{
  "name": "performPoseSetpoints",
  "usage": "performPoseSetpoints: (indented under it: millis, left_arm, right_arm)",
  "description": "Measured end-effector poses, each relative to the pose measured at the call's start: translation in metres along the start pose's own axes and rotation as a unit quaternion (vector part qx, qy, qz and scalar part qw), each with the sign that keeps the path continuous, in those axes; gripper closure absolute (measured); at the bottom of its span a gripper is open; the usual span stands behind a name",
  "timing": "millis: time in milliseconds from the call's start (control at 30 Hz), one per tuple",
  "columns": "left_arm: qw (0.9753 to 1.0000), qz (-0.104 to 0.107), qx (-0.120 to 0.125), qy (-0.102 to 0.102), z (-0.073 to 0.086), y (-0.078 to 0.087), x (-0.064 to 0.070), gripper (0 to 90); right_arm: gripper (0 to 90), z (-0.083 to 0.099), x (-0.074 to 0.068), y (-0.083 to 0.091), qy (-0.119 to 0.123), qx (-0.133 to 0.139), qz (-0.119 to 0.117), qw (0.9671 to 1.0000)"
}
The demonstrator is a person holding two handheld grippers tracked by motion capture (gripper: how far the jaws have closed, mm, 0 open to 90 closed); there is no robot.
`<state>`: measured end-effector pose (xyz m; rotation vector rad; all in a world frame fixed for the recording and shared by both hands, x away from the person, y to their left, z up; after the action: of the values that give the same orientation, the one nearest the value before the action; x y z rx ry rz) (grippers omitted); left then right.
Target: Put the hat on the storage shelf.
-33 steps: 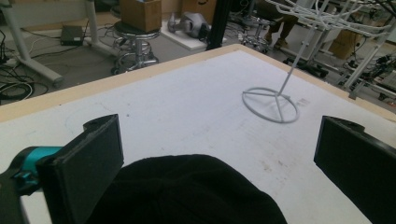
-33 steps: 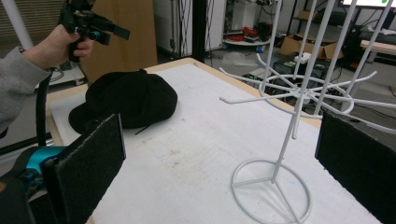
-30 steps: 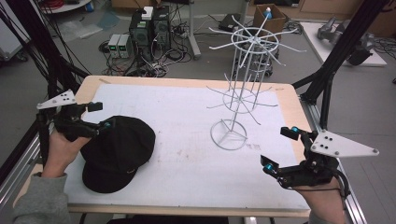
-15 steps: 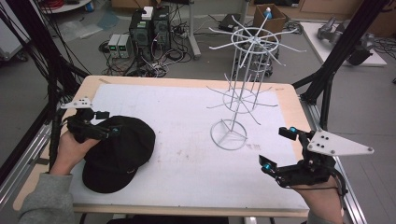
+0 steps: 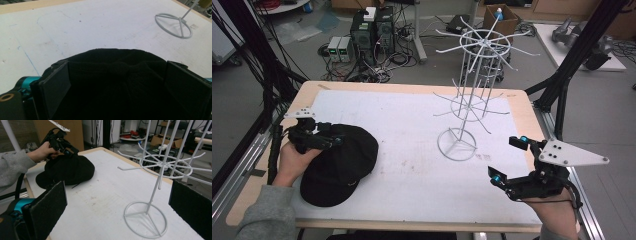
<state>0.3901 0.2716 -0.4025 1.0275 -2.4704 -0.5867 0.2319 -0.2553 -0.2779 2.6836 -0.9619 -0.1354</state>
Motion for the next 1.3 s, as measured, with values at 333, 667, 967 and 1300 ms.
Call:
performPoseSetpoints:
  millis: [333,667,967,1300]
  left_arm:
    - [0.9997,-0.010,-0.021,-0.006,0.004,-0.004,-0.001,19.7]
    - [0.9992,0.008,-0.040,0.003,0.007,-0.004,-0.001,53.1]
    - [0.9992,0.016,-0.036,0.006,0.006,-0.001,-0.001,65.6]
    - [0.9992,0.036,-0.017,0.007,-0.003,0.014,0.002,67.3]
  right_arm:
    - [0.7,0.001,0.000,-0.002,0.000,-0.003,-0.002,1.0000]
    - [0.7,0.002,0.000,-0.003,0.000,-0.006,-0.001,1.0000]
    - [0.7,0.002,0.001,-0.004,-0.001,-0.008,-0.002,1.0000]
    - [0.7,0.003,0.002,-0.006,-0.002,-0.008,-0.002,1.0000]
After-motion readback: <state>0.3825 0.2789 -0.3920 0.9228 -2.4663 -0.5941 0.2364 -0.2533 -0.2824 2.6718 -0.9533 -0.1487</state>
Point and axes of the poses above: each handheld gripper's, and its own axes: y roughly backward along the jaws, z roughly out of its underside, x roughly to its right, the point moved 4 cm from there along -y, roughly forward along the jaws, and after that the axes turned 2 degrees about -z, right-handed, at the moved point
